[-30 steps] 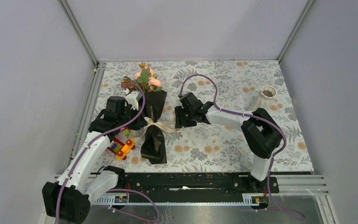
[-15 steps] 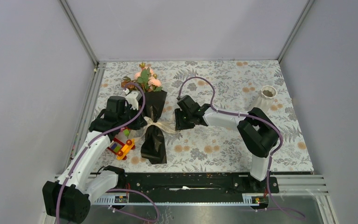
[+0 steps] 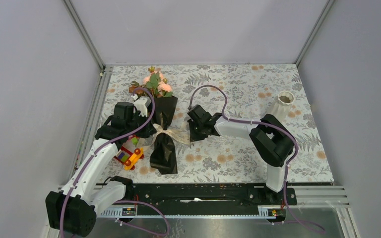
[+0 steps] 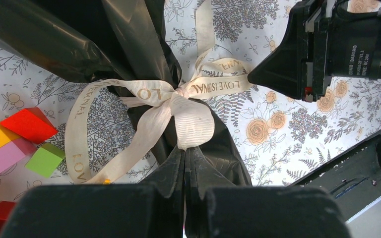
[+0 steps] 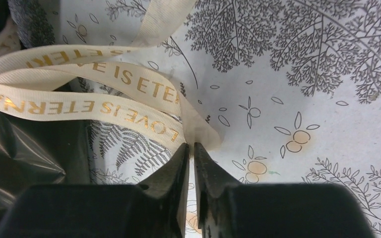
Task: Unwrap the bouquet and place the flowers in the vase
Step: Untie the ribbon from the wrapping paper.
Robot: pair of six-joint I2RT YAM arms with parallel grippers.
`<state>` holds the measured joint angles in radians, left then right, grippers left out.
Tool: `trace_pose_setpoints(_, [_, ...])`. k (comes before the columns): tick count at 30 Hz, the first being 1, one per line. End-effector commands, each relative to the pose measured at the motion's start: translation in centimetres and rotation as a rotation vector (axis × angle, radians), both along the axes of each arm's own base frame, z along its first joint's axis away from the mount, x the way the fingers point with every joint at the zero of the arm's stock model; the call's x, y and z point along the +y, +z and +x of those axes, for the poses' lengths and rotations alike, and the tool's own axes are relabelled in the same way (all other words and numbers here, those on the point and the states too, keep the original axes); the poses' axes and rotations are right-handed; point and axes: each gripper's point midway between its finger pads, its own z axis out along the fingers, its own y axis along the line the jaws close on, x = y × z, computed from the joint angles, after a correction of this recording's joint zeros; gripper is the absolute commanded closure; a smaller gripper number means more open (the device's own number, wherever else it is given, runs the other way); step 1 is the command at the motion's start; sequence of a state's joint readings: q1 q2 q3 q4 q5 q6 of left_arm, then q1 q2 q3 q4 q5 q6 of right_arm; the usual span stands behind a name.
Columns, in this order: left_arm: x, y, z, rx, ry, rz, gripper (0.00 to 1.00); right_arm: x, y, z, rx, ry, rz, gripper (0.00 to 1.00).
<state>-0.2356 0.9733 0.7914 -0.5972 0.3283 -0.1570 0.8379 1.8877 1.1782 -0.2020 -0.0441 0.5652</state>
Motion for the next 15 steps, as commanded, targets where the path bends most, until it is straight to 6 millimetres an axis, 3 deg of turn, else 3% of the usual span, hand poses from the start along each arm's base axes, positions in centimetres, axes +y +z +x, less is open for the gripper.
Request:
trace_pose_setpoints(1, [0.3,0.2,0.5,-0.02,0.007,0.015,1.0,-0.2,-0.6,-1.7,0.029,0.02,-0.022,0.88])
trace_pose_setpoints(5, [0.4,0.1,0.5,-0.019,0.008,0.017,1.0,0.2,-0.6,-3.1,0.04,0.044,-0.019,1.0])
trace_pose_setpoints(15, [0.3,0.0,0.6,-0.013,0.007,0.018,1.0,1.9,0.7,-6.9,0.09,0.106,0.061,1.0])
